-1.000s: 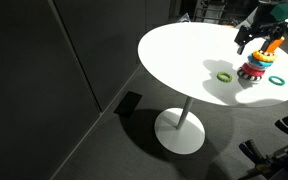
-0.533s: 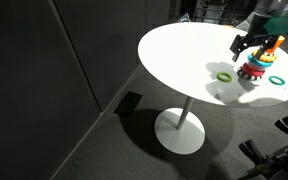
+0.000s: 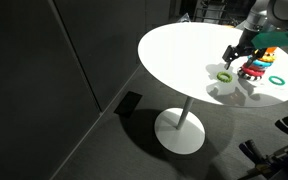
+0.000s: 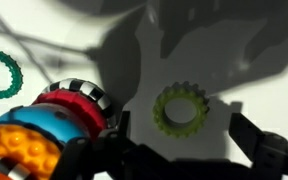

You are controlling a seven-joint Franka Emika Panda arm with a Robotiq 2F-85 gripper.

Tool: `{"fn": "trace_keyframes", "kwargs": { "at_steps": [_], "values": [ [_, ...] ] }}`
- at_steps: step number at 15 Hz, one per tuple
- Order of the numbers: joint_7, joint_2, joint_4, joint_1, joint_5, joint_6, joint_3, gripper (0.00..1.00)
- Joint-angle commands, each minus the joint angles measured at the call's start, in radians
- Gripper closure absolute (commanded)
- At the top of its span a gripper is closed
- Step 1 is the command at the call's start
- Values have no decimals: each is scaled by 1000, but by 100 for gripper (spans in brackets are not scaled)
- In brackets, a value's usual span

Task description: Pick up the lime green ring and put it on the ring holder

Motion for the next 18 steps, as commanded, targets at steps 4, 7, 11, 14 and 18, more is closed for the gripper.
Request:
{"fn": "trace_keyframes", "kwargs": {
  "at_steps": [4,7,11,14,18],
  "values": [
    [20,94,77,40,26,15,-42,0],
    [15,124,91,40,46,31,-50,0],
    [4,154,105,37,81,53,-50,0],
    [4,170,113,42,102,67,-51,0],
    [4,186,125,47,112,72,-54,0]
  ]
}}
